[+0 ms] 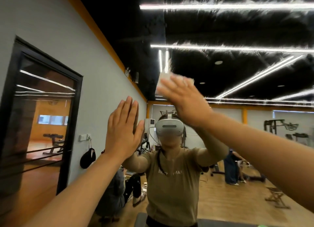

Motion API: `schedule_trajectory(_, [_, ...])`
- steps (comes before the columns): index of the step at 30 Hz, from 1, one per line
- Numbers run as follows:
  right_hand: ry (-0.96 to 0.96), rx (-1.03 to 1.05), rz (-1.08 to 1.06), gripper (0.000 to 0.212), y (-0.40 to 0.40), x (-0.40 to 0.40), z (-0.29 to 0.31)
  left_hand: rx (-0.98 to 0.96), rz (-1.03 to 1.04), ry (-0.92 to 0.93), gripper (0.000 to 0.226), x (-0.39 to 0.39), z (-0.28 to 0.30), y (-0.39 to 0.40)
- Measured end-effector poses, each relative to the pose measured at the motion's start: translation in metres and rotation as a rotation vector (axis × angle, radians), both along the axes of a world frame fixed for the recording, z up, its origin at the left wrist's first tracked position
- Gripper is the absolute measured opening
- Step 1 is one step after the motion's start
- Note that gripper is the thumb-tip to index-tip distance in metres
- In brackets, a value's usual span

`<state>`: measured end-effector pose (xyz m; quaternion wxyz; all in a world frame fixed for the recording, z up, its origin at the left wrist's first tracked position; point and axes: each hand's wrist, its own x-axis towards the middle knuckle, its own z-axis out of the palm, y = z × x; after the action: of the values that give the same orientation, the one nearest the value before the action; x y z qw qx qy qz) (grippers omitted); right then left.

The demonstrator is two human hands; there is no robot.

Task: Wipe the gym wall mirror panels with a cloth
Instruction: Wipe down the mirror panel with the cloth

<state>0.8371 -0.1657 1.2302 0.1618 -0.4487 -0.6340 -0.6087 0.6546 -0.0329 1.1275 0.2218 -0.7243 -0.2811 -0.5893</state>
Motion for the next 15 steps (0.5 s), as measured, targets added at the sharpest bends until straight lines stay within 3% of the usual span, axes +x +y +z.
schedule_trajectory(5, [-0.306, -0.316, -0.133, 0.078, -0.02, 0.008, -0.099, 0.029, -0.028, -0.005, 0.065, -0.002, -0.001, 0.0])
schedule_trajectory(9, [-0.404, -0.451, -0.153, 0.086, -0.029, 0.018, -0.095, 0.038, -0.035, -0.004, 0.065, -0.002, -0.001, 0.002])
schedule_trajectory(12, [-0.287, -0.33, -0.076, 0.08, -0.022, 0.014, -0.055, 0.044, -0.049, -0.01, 0.065, -0.002, -0.001, 0.002])
schedule_trajectory(15, [0.011, -0.052, -0.031, 0.066, -0.017, 0.01, -0.003, 0.034, -0.055, -0.012, 0.065, -0.002, 0.0, 0.002])
